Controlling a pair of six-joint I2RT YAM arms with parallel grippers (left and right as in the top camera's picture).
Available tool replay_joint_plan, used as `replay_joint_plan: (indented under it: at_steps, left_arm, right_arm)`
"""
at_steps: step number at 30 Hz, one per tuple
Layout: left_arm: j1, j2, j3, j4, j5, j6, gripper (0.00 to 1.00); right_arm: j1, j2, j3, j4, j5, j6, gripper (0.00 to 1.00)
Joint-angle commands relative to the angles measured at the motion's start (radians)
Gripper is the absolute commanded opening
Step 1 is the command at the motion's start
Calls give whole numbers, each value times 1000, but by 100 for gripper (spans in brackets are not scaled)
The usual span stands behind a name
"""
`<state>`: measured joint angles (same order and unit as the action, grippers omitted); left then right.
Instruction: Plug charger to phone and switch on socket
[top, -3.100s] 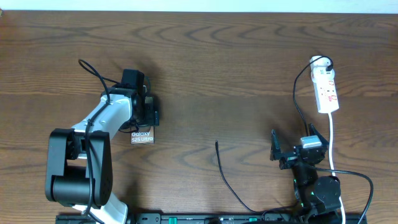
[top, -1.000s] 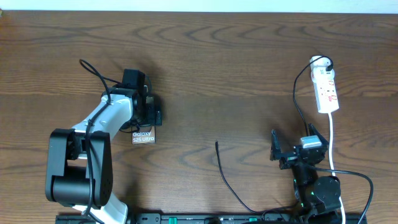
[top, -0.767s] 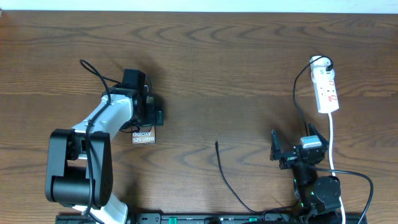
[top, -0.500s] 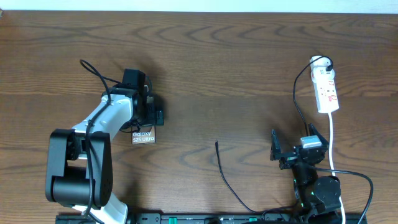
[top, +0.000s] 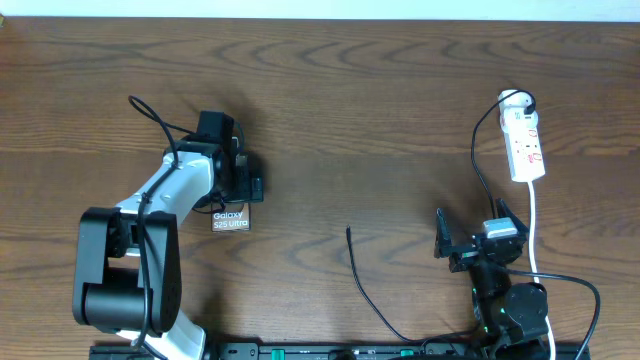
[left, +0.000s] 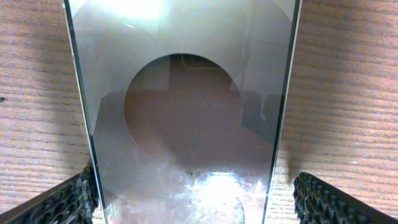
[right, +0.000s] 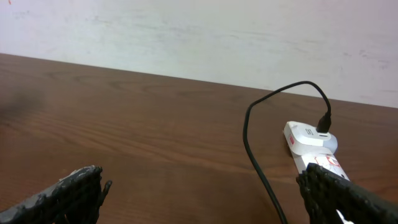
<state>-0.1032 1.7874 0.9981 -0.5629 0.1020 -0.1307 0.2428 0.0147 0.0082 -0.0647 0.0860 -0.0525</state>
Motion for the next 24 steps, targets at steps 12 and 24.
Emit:
replay_joint_plan:
  at_steps: [12, 24]
  left_arm:
    - [1, 83, -90, 0, -10, 3, 99]
    - [1, 83, -100, 2, -10, 2, 99]
  right_arm:
    - [7, -9, -3, -3, 6, -8, 99]
    - [7, -9, -3, -3, 6, -8, 99]
